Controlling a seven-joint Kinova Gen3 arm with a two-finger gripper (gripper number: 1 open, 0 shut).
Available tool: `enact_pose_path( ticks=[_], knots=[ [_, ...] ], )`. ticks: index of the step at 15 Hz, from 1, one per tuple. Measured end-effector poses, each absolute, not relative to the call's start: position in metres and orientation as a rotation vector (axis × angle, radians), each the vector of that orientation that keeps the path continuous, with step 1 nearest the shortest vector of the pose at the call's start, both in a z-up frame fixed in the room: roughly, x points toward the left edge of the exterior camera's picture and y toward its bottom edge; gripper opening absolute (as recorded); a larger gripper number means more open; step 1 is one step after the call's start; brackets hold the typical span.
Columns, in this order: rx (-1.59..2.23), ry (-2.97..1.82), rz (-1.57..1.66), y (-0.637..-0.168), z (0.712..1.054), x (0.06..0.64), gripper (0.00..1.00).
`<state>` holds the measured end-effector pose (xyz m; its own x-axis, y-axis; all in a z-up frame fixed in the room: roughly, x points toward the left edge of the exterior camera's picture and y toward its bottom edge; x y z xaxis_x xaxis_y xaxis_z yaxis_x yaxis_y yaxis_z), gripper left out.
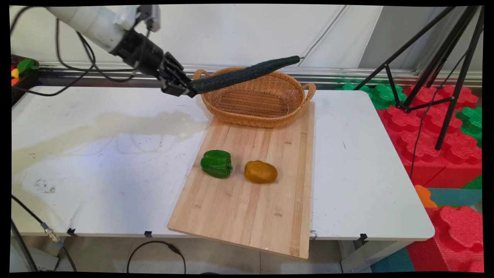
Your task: Place the picked object in the vegetable basket
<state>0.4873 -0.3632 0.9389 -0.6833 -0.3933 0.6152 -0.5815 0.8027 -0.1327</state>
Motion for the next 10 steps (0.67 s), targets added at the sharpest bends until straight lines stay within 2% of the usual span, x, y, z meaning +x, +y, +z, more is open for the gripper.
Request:
enact_pose_path(
  ticks=[10],
  knots=[
    [0.743,-2.472,0.490,-0.438,0.882,0.455,0.00]
  ],
)
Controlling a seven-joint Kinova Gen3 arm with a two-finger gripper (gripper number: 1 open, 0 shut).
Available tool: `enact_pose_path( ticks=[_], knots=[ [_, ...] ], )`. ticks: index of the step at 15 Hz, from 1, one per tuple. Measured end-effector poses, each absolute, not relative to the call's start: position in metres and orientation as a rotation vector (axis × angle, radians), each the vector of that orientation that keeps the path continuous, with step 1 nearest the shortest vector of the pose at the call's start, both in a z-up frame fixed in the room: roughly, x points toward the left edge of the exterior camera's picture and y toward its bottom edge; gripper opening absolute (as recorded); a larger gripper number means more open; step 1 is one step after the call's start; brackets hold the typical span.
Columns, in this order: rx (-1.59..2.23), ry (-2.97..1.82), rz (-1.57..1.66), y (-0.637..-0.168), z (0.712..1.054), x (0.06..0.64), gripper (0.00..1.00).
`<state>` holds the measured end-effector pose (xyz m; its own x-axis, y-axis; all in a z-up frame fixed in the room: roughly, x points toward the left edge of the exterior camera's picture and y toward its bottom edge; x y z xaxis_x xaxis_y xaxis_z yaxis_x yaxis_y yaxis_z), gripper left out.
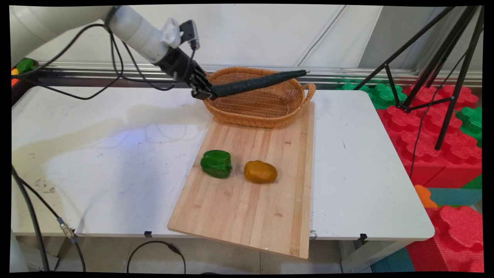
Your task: Place the picked object in the vegetable basket
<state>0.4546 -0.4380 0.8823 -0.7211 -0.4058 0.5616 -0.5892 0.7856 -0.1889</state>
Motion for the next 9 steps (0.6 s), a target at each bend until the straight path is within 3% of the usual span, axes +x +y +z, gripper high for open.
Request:
enact_pose_path(
  ticks=[3,4,9],
  knots=[
    [0.750,-2.488,0.498,-0.460,0.867,0.445,0.00],
    [0.746,-2.491,0.499,-0.473,0.864,0.443,1.00],
    [0.749,-2.481,0.502,-0.489,0.858,0.437,1.00]
  ],
)
